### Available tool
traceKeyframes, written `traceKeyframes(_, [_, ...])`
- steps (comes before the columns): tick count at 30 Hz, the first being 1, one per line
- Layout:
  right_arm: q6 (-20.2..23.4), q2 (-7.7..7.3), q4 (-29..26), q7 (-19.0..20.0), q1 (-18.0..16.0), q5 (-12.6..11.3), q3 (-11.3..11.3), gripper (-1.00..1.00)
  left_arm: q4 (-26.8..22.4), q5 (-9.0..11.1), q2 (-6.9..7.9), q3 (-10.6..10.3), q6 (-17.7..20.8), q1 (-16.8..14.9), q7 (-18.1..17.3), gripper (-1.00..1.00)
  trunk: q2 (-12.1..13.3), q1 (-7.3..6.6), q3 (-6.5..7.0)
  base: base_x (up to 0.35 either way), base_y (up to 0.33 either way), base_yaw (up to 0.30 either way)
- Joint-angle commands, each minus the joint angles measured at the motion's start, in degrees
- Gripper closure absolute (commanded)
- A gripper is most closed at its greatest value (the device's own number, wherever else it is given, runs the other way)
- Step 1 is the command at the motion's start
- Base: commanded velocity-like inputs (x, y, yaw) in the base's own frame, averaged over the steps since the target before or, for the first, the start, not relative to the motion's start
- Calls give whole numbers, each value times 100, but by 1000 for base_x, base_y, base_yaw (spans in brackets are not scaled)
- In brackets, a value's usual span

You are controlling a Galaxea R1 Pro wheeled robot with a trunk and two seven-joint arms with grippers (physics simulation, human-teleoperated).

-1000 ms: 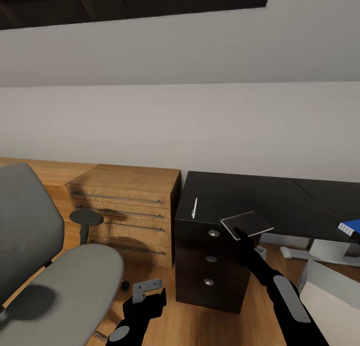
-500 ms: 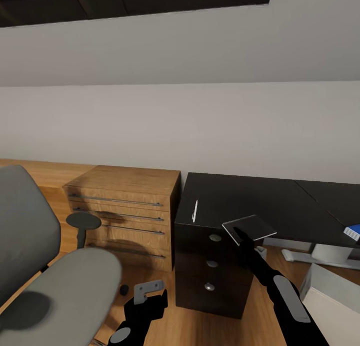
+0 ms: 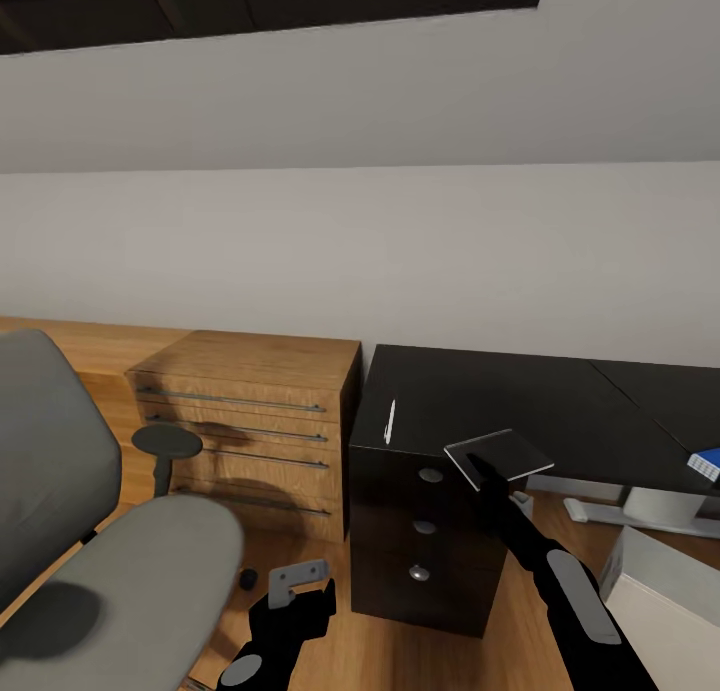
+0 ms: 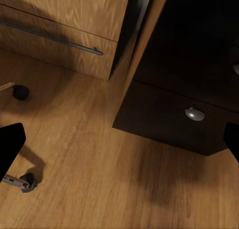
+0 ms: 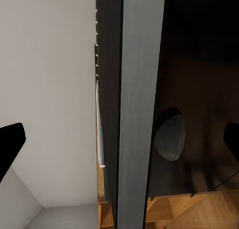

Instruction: In the bedroom, organize the workspace by keeping the computer under the desk, ensuring the monitor is on the desk, placing the keyboard on the desk next to the monitor, placing the mouse on the desk next to the keyboard, moving the folder from the swivel chair onto the desk next to the mouse, stacking the notebook on top of the folder with the pen on top of the notebook, and positioning the swivel chair next to the desk.

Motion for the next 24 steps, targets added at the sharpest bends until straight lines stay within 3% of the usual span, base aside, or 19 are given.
traceKeyframes(1, [33,1,2,8,-4,-21,-12,-100,-8,23,4,-12,19,-7,41,-100,-3,-1,-6,0,0,0])
traceKeyframes(7, [30,1,0,13,-4,-20,-18,-100,-8,26,4,-10,18,-7,41,-100,-3,-1,-6,0,0,0])
traceKeyframes(14, [-503,1,-24,24,-4,-9,-5,-100,-8,27,4,-12,14,-7,41,-100,-3,-1,-6,0,0,0])
traceKeyframes(24, [-565,1,-25,25,-4,-5,-3,-100,-3,27,4,-11,15,-7,41,-100,-3,-1,-6,0,0,0])
